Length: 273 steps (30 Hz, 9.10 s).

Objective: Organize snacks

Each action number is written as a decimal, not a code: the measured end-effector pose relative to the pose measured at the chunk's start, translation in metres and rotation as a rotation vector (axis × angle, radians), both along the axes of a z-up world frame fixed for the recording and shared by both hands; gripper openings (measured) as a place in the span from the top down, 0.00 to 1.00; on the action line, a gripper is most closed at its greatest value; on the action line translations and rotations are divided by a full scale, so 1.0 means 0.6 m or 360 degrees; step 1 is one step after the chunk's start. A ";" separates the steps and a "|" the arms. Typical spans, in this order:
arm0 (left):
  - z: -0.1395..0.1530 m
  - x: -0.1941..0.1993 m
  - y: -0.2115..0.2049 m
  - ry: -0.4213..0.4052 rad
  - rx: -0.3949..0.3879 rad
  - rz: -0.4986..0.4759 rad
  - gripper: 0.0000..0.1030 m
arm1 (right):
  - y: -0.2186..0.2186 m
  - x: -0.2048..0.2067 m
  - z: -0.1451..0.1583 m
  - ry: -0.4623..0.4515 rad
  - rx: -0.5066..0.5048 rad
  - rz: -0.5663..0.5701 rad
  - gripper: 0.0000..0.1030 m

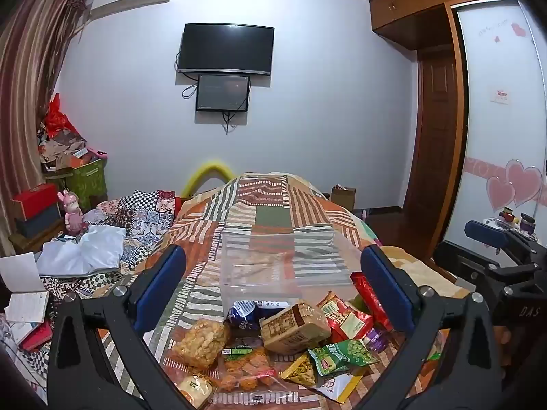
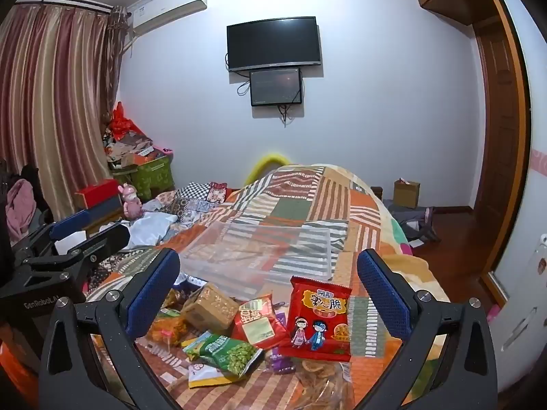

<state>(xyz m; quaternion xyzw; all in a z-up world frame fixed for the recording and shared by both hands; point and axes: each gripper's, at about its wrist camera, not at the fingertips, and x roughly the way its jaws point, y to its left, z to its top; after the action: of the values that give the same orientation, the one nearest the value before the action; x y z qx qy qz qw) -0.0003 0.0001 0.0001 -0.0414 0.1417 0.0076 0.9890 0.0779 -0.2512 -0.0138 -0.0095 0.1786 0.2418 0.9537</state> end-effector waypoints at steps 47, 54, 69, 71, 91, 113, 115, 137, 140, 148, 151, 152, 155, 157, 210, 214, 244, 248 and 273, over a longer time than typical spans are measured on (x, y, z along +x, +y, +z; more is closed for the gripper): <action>0.000 -0.007 -0.006 -0.0011 0.0044 -0.0006 0.00 | -0.001 -0.008 0.004 -0.0024 0.0035 0.0007 0.00; -0.001 -0.006 -0.006 -0.0012 0.0041 -0.0006 0.00 | -0.002 -0.009 0.005 -0.0029 0.0046 0.0010 0.00; 0.000 -0.007 -0.004 -0.0011 0.0032 -0.0002 0.00 | -0.002 -0.010 0.005 -0.0029 0.0047 0.0012 0.00; 0.000 -0.007 -0.004 -0.0010 0.0032 -0.0003 0.00 | -0.002 -0.010 0.005 -0.0028 0.0048 0.0014 0.00; -0.006 -0.002 -0.004 0.0007 0.0028 -0.0003 0.00 | 0.004 -0.009 0.002 -0.0018 0.0044 0.0011 0.00; -0.131 0.089 0.086 0.0554 -0.0054 0.0067 0.00 | -0.043 0.080 -0.103 0.0409 -0.0080 -0.0090 0.00; -0.151 0.092 0.097 0.0625 -0.0078 0.0065 0.00 | -0.053 0.084 -0.117 0.0468 -0.0092 -0.0110 0.00; -0.238 0.041 0.149 0.0906 0.0029 0.0138 0.00 | -0.110 0.054 -0.192 0.0796 -0.0178 -0.0186 0.00; -0.245 0.040 0.151 0.0915 0.0015 0.0134 0.01 | -0.103 0.056 -0.195 0.0808 -0.0164 -0.0171 0.00; -0.250 0.039 0.146 0.0932 -0.0043 0.0063 0.18 | -0.086 0.059 -0.206 0.0847 -0.0145 -0.0091 0.15; -0.253 0.038 0.139 0.0947 -0.0052 0.0002 0.19 | -0.080 0.058 -0.209 0.0866 -0.0139 -0.0063 0.25; -0.254 0.037 0.136 0.0951 -0.0053 -0.0014 0.19 | -0.078 0.058 -0.210 0.0870 -0.0135 -0.0052 0.30; -0.257 0.035 0.131 0.0961 -0.0041 -0.0039 0.19 | -0.075 0.059 -0.212 0.0873 -0.0133 -0.0046 0.35; -0.260 0.035 0.130 0.0978 -0.0052 -0.0057 0.22 | -0.076 0.058 -0.210 0.0859 -0.0133 -0.0052 0.38; -0.070 0.151 0.046 0.0533 -0.0123 -0.0247 0.61 | 0.054 0.100 -0.056 0.0405 0.0012 0.0320 0.55; -0.074 0.184 0.047 0.0557 -0.0149 -0.0243 0.61 | 0.064 0.125 -0.057 0.0408 0.0003 0.0310 0.55; -0.157 0.399 0.054 0.0928 -0.0189 -0.0244 0.61 | 0.112 0.310 -0.143 0.0707 -0.0196 0.0122 0.55; -0.167 0.401 0.047 0.0947 -0.0175 -0.0236 0.61 | 0.118 0.311 -0.149 0.0728 -0.0222 0.0131 0.55; -0.109 0.321 0.034 0.0751 -0.0088 -0.0194 0.31 | 0.088 0.244 -0.087 0.0527 -0.0253 0.0091 0.33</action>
<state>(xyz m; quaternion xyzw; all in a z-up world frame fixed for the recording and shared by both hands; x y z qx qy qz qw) 0.1923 0.0204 -0.0656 -0.0569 0.3712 -0.0465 0.9256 0.2240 -0.1985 -0.0657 -0.0498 0.3514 0.2524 0.9002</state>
